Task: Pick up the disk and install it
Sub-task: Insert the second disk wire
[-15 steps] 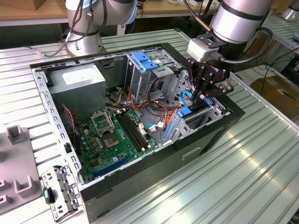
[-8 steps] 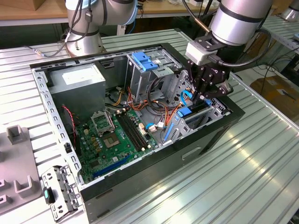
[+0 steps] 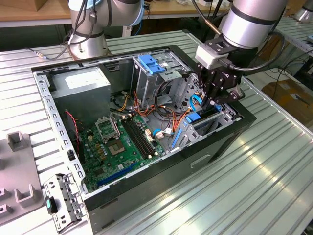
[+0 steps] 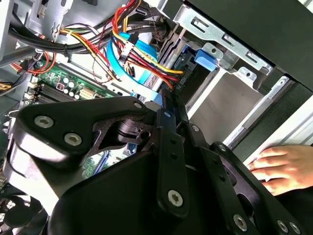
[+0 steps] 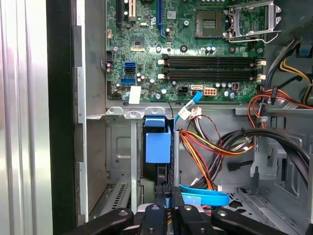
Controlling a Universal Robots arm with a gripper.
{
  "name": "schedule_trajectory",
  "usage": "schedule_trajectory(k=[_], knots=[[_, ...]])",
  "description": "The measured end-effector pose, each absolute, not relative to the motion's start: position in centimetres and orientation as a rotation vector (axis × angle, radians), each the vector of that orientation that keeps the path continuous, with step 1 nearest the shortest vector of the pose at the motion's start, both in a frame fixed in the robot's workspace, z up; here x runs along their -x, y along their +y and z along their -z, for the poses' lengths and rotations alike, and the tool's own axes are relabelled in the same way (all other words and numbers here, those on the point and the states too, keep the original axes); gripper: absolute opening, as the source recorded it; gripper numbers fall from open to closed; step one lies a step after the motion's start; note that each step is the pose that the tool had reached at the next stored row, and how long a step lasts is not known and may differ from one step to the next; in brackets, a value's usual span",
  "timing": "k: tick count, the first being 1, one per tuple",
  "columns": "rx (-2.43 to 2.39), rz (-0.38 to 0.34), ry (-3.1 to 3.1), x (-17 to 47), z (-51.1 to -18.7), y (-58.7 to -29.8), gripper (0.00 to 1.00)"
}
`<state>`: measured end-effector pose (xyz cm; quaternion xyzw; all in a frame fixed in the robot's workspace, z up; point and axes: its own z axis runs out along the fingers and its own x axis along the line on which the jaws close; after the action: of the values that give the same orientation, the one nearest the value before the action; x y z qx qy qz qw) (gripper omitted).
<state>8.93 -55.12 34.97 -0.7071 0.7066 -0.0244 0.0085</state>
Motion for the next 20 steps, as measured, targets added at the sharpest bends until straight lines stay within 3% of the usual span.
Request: schedule_trajectory(k=[20], knots=[[2.203,0.068,2.208,-8.9,-33.9,-55.2,0.17]])
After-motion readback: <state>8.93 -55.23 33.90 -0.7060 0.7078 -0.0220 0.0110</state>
